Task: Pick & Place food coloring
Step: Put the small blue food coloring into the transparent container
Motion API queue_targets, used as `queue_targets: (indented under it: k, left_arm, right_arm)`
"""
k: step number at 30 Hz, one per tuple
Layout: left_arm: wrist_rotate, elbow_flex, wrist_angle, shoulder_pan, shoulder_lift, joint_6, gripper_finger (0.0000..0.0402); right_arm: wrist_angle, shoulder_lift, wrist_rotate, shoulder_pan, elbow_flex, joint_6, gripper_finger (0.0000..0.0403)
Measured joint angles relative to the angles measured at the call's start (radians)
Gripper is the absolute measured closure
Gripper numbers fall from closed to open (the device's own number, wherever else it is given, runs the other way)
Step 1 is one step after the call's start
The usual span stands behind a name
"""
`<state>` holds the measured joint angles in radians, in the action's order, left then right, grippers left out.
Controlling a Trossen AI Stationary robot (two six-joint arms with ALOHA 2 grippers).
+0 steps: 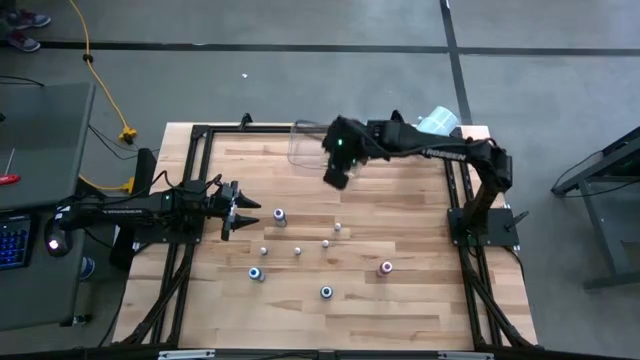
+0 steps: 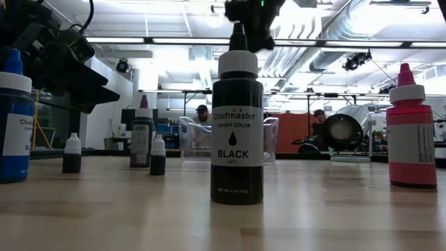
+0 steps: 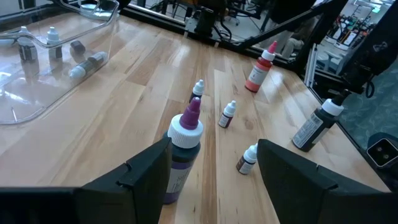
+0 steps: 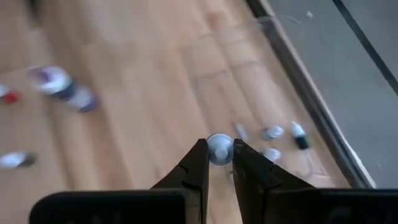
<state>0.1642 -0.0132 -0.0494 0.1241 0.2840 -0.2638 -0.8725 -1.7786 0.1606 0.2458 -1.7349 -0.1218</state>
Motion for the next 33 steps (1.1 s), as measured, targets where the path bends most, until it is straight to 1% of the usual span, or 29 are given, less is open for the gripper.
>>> queue_targets:
  k: [3,7,13,16,24,29,33]
  left_arm:
    - [0.0,0.0,0.0,0.0,0.0,0.0,0.0167]
    - [0.0,0.0,0.0,0.0,0.0,0.0,0.0167]
    - [0.0,0.0,0.0,0.0,0.0,0.0,0.0167]
    - [0.0,0.0,0.0,0.0,0.0,0.0,0.0167]
    - [0.0,0.0,0.0,0.0,0.0,0.0,0.0167]
    - [0.0,0.0,0.0,0.0,0.0,0.0,0.0167]
    - [0.0,0.0,0.0,0.0,0.0,0.0,0.0167]
  right_arm:
    - [0.057,0.0,-0.018,0.067,0.052,-0.023,0.0355]
    - [0.127,0.0,-0.068,0.155,0.136,-0.053,0.0353]
    - [0.215,-0.011,-0.085,0.247,0.238,-0.107,0.0353]
    - [0.215,-0.045,-0.09,0.274,0.24,-0.128,0.035]
    - [0.208,-0.166,-0.109,0.3,0.2,-0.184,0.0353]
    - [0.211,-0.212,-0.108,0.317,0.2,-0.188,0.0349]
    - [0.248,-0.235,-0.109,0.327,0.2,-0.189,0.0351]
